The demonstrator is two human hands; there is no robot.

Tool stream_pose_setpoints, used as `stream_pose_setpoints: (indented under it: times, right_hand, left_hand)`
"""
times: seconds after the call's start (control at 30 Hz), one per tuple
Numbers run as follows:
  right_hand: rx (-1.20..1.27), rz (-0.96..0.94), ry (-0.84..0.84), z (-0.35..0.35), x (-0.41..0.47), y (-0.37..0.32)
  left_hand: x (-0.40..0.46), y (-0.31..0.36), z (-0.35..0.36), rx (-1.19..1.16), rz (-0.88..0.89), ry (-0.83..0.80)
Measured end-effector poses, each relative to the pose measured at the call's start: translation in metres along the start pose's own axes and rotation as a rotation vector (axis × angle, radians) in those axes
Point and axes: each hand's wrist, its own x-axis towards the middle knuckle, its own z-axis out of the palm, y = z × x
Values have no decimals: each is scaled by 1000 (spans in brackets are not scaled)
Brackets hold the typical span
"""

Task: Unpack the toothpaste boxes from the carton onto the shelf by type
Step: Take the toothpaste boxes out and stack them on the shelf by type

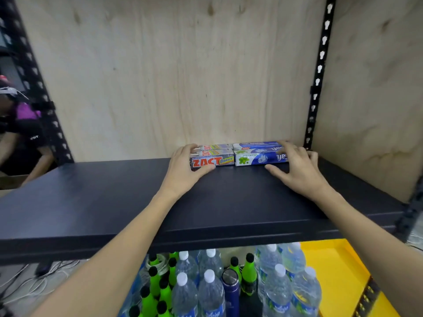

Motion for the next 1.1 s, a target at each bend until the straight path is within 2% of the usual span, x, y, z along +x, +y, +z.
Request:
stream_pose_setpoints:
  times: [0.23, 0.33, 0.43, 0.5, 0.53, 0.77, 0.93, 1.1]
  right_hand:
    - [246, -43, -56, -21, -50, -64]
    - [407, 2, 64, -26, -90, -103]
    - [378, -41, 286, -20, -145, -144]
    - [349, -67, 335, -4, -186, -164]
    - [357, -63, 320, 8, -208, -170]
    - [394, 214, 19, 118, -363, -177]
    - [255, 352, -299, 183, -461, -160]
    - [125, 567, -499, 221, -528, -133]
  left_hand:
    - [-62, 39, -29, -208, -66, 43]
    - [-107, 62, -47, -284, -58, 119]
    - [-180, 82, -49, -206, 63, 319]
    - [-231, 81, -42, -172, 125, 430]
    - [-253, 73, -35, -168, 122, 427]
    - [-407, -33, 38, -48, -328, 93]
    - [-505, -97, 74, 42, -663, -129]
    - [-547, -129, 98, 96, -903, -278]
